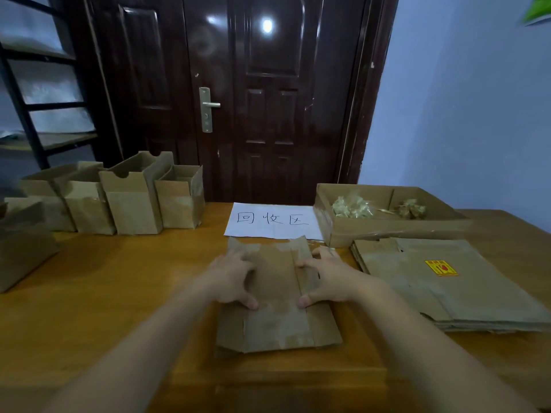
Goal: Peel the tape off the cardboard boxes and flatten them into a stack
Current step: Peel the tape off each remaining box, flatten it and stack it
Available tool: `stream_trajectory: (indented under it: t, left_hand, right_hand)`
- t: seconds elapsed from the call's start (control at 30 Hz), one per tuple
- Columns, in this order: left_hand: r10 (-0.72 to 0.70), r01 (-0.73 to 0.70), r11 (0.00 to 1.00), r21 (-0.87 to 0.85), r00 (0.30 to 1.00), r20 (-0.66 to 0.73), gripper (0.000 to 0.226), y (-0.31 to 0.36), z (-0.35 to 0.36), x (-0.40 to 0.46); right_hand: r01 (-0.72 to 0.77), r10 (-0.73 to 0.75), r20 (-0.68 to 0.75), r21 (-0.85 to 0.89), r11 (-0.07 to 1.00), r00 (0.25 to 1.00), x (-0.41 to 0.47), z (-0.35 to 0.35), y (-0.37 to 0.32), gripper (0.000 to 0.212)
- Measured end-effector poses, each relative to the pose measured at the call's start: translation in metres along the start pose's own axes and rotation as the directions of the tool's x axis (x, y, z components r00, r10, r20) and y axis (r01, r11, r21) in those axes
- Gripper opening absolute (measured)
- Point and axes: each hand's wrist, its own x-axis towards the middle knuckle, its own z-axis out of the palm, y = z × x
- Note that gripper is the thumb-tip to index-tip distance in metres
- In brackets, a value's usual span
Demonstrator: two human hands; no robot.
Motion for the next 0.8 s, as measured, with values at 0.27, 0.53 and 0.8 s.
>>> stream_trajectory:
  t: [0.27,0.53,0.8]
  left_hand:
    - [-0.065,0.1,0.992,0.072,0.92,-0.388,0.054,0.03,0.053,0.012]
    - [-0.021,0.028,0.999,0.031,0.977,-0.211,0.062,0.022,0.059,0.018]
    - [-0.029,0.043,0.998,0.051,0.969,-0.246,0.074,0.032,0.067,-0.004]
  right_hand:
    - [0.054,-0.058,-0.038,-0.093,0.994,0.998,0.037,0.021,-0.043,0.072]
    - [0.032,-0.046,-0.109,-0.132,0.991,0.993,0.046,0.052,-0.038,0.086]
    - [0.038,-0.057,-0.118,-0.16,0.986,0.991,0.051,0.053,-0.035,0.087]
